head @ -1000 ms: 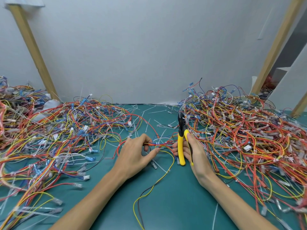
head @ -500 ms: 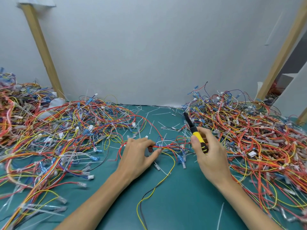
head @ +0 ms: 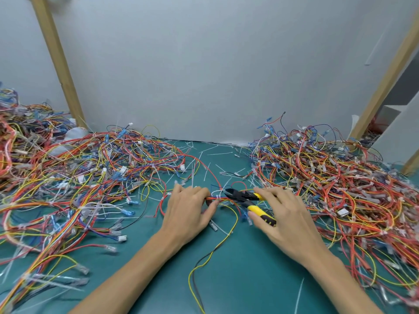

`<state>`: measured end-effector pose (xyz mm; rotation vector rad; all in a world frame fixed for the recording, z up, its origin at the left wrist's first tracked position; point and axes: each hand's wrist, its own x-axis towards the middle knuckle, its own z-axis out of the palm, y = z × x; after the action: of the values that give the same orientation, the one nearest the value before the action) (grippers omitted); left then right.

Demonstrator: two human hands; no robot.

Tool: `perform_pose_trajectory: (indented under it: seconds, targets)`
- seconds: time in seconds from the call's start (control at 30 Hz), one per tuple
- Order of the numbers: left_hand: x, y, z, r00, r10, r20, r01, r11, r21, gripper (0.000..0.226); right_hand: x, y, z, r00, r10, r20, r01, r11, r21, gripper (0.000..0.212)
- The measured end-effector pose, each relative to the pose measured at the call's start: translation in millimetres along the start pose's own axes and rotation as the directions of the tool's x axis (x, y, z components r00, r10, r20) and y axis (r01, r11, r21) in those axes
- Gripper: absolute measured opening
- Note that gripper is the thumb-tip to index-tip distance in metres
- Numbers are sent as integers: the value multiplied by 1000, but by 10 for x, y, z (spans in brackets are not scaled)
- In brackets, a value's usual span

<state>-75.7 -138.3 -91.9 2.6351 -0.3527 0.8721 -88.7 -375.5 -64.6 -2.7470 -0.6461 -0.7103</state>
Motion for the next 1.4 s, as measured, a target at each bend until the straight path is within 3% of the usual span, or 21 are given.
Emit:
perform_pose_trajectory:
  seconds: [0.37, 0.8, 0.9, 1.07, 1.2, 1.4]
  targets:
    - [14, 33, -30, 977, 193, -90, -181, 975, 131, 25, -50, -110, 87, 998, 40, 46, -42, 998, 49, 57]
    - [12, 42, -48, 946, 297, -129, -260, 934, 244, 24, -51, -111, 57, 998, 42, 43, -46, 994, 97, 49]
    - [14, 54, -52, 950, 272, -151, -247, 955, 168, 17, -48, -118, 61, 998, 47, 37, -51, 994, 98, 47]
    - [8, 70, -88, 979, 180, -95, -181, 984, -4, 40, -57, -113, 84, 999, 38, -1, -38, 991, 128, 42]
    - [4, 36, -53, 980, 184, -76, -187, 982, -36, 18, -56, -72, 102, 1000, 12, -23, -9, 992, 126, 41]
    - [7, 24, -30, 981, 172, -92, -181, 979, -97, 20, -37, -2, 117, 998, -60, -14, 61, 996, 71, 44]
